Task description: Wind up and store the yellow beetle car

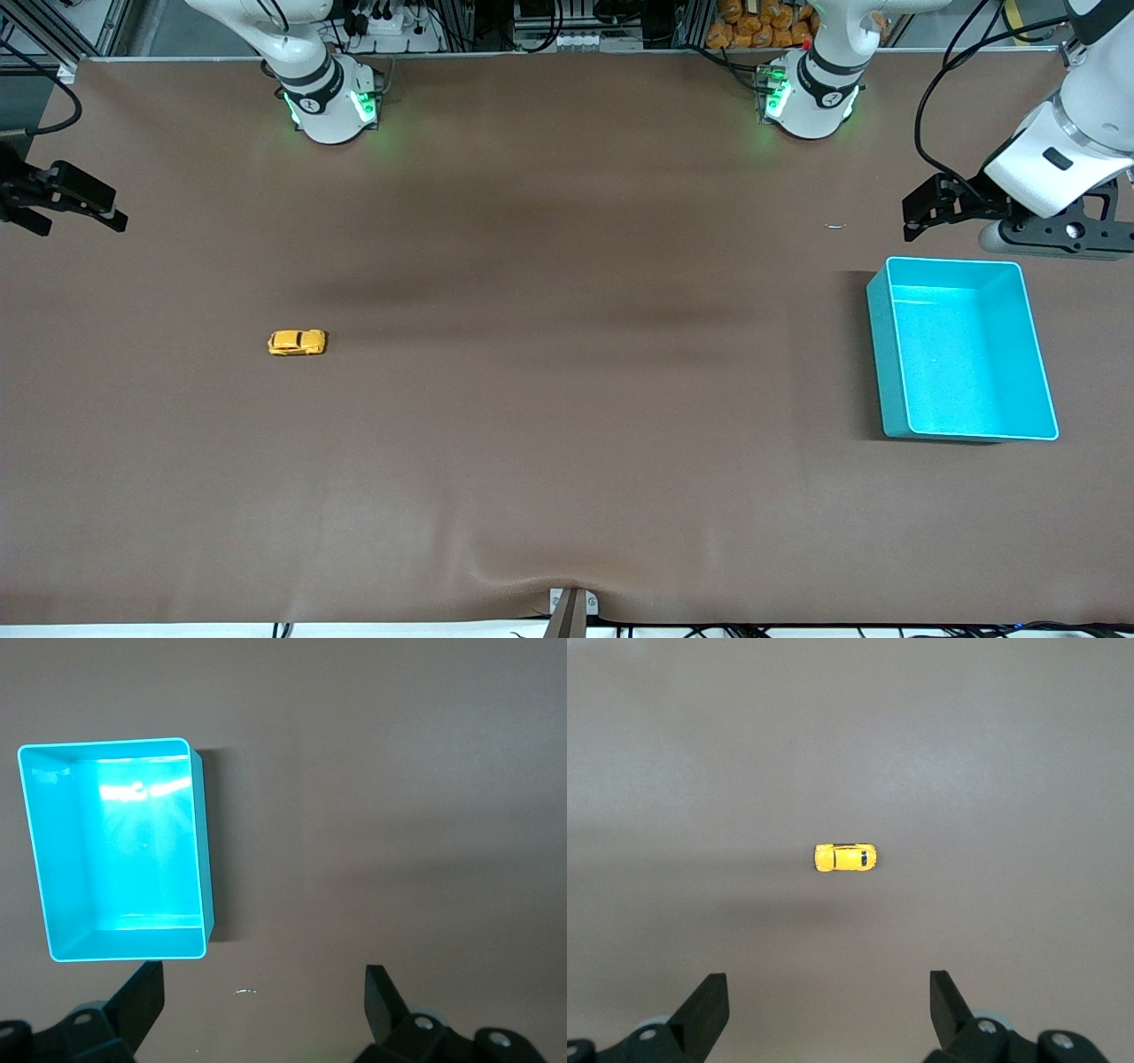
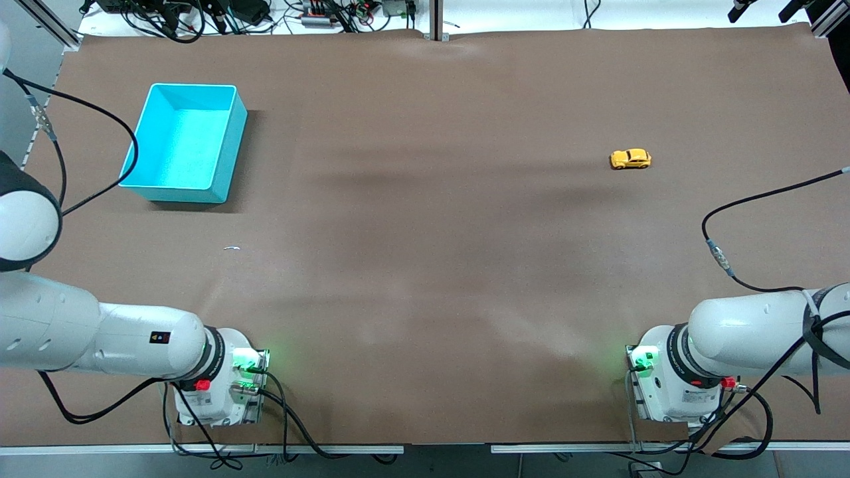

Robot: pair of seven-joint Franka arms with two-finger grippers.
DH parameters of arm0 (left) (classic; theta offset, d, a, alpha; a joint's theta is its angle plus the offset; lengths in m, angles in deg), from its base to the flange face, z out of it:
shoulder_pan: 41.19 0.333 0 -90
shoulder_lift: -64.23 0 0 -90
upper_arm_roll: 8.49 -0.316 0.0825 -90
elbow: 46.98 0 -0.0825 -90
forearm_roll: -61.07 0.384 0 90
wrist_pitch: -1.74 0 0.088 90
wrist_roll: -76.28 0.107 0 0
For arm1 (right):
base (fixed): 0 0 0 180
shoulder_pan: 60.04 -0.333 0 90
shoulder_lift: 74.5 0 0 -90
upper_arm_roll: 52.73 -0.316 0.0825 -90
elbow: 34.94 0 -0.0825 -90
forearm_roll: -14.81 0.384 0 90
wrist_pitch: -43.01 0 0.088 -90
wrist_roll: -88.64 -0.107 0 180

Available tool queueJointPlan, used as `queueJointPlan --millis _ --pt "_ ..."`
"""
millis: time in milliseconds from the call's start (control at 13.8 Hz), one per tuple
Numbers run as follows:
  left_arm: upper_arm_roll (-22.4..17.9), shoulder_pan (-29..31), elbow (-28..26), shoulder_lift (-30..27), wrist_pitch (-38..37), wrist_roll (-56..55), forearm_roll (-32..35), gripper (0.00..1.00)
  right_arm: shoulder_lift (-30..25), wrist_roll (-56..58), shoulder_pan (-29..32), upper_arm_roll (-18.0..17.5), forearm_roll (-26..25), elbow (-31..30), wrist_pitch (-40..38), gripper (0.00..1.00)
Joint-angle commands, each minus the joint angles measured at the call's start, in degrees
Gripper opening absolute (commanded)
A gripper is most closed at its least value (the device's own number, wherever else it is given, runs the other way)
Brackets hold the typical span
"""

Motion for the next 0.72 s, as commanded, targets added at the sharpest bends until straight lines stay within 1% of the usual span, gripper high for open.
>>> queueJointPlan --millis 0,506,650 --pt "-0.13 -0.38 0.85 0.01 -0.92 0.70 -0.55 1.00 -0.56 -0.56 0.04 -1.02 -0.33 0.21 -0.22 1.00" --pt "-0.13 -0.29 0.85 0.01 -0.83 0.61 -0.98 1.00 0.40 0.75 0.12 -0.85 -0.15 -0.05 -1.09 1.00" --pt "-0.13 -0.29 0.85 0.10 -0.48 0.52 -0.90 1.00 3.29 12.38 0.12 -0.76 -0.15 -0.14 -2.68 1.00"
